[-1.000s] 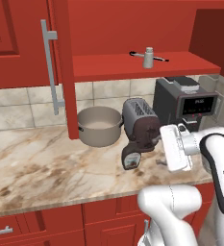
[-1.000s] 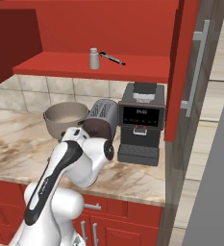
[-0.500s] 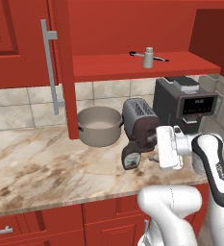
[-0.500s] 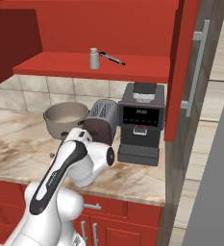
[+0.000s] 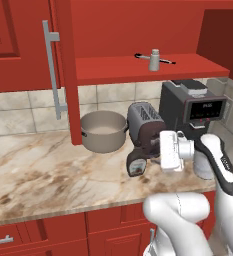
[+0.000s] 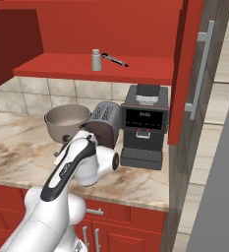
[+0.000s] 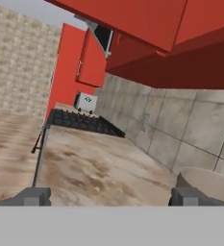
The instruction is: Pick the shaker and syrup bottle from the counter and place them in the cabinet.
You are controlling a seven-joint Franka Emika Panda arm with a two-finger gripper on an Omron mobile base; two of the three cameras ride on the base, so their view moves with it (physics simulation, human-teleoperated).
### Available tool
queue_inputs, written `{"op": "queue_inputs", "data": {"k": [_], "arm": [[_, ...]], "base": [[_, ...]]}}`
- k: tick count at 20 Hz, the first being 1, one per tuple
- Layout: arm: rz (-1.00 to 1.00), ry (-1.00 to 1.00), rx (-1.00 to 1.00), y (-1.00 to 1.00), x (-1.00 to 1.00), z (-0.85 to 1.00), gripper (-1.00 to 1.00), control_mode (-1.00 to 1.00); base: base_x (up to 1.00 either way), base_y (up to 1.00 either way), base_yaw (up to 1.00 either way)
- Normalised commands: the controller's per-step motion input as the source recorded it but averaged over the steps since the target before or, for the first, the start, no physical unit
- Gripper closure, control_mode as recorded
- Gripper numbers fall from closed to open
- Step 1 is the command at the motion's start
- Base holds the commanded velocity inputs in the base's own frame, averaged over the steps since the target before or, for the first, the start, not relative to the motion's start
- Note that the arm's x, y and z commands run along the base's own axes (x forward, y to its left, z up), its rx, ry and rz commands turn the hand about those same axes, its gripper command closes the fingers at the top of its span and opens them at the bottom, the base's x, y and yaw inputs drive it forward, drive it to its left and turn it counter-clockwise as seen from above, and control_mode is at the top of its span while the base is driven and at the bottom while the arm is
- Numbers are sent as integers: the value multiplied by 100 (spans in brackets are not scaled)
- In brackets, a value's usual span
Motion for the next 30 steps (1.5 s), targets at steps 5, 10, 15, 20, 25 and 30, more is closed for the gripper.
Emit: {"op": "queue_inputs", "data": {"k": [5, 10, 15, 20, 25, 30], "arm": [[0, 11, 11, -1, 19, -6, -100, -100], [0, 8, 7, 1, 8, -7, -100, -100], [0, 2, 1, 7, 1, -10, -100, -100], [0, 0, 0, 13, 0, -11, -100, -100], [0, 0, 0, 12, 7, -11, -100, -100], [-4, 0, 0, 4, 14, -8, -100, -100]], "base": [[0, 0, 0], [0, 0, 0], [0, 0, 0], [0, 0, 0], [0, 0, 0], [0, 0, 0]]}}
